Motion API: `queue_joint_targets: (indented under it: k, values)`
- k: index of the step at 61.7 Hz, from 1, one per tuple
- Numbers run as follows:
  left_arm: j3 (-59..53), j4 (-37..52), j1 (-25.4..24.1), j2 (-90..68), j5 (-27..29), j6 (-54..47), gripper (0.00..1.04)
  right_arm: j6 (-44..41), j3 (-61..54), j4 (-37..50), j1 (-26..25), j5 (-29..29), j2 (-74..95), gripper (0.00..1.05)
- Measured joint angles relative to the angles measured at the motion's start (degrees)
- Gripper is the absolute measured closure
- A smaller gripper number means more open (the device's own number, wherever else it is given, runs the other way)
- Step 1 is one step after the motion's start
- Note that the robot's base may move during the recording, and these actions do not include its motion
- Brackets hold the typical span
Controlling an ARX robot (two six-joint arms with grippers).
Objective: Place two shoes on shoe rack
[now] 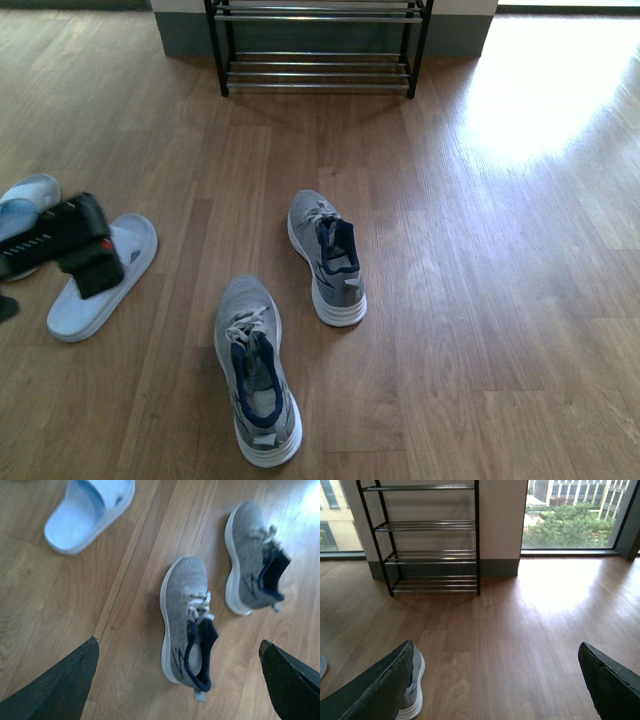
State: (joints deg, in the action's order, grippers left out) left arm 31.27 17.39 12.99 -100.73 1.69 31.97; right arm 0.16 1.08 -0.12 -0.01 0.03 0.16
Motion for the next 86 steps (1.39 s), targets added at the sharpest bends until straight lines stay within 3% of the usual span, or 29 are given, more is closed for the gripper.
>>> queue_joint_targets:
  k: [11,31,62,86]
  values:
    - [14.2,-4.1,0.9,-23.6,-4.7,-2.0,0.09,0.0,0.0,0.0,0.0,0.0,0.0,0.09]
    - [29.2,-8.9,5.3,-39.1,-9.4,-2.4,0.09,0.0,0.0,0.0,0.0,0.0,0.0,0.09]
    - [37.0,-16.9,6.6,-49.1,-5.9,-0.4,0.09,0.0,0.0,0.0,0.0,0.0,0.0,0.09]
    - [43.8,-15.7,6.5,-55.8,-6.8,-3.4,0.09,0.0,0.0,0.0,0.0,0.0,0.0,0.09]
